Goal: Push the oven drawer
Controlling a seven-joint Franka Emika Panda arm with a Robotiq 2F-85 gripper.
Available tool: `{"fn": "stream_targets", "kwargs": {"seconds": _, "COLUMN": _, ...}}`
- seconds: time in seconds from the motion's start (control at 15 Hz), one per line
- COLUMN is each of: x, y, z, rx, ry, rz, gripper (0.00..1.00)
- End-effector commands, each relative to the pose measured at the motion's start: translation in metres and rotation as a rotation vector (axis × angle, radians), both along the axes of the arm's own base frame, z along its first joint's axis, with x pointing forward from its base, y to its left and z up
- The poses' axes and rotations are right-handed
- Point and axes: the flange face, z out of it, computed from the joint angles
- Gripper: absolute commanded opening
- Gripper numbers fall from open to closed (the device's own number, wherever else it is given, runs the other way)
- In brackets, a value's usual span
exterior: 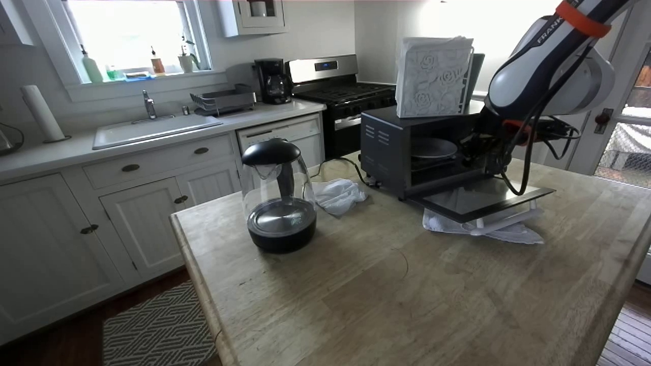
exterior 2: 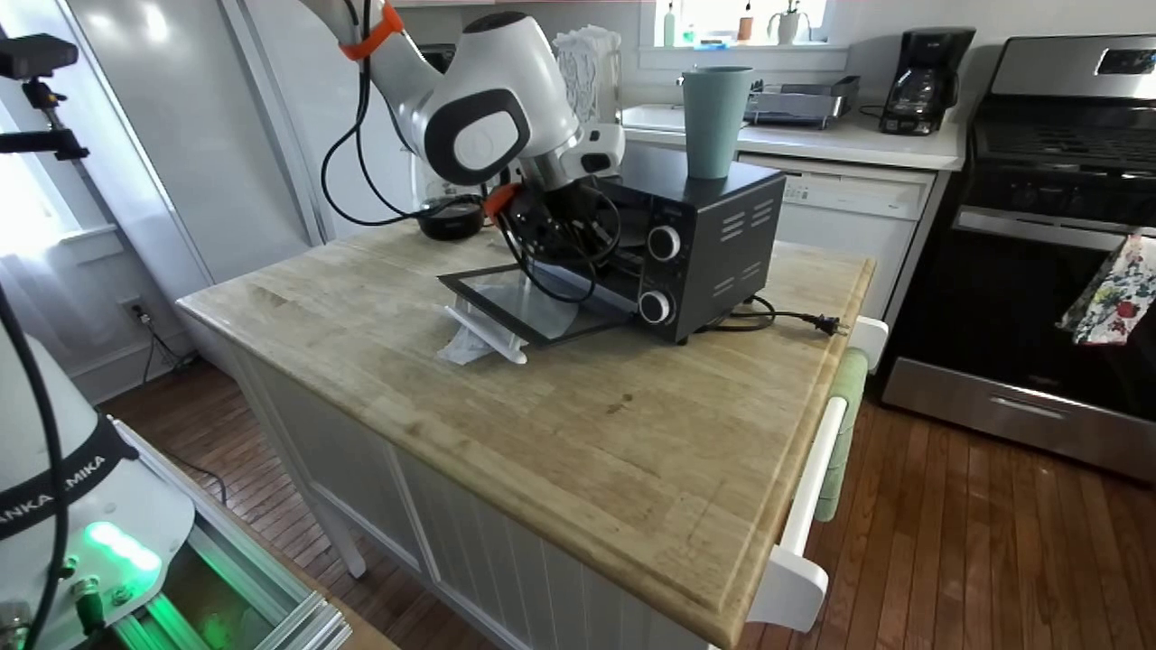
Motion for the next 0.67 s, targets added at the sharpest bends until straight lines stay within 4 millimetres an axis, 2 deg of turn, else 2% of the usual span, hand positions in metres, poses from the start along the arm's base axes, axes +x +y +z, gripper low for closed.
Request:
{"fn": "stream_targets", "kwargs": {"seconds": 0.0, "x": 0.0101, "y": -0.0043, "z": -0.0013, "rx": -0.044, "ry": -0.058, "rz": 0.043, "gripper": 0.00}}
{"fn": "stream_targets", "kwargs": {"seconds": 0.6, "x": 0.0042, "y": 0.0050, "z": -0.0109, "rx": 0.042, "ry": 0.003, "rz": 0.042, "gripper": 0.00}}
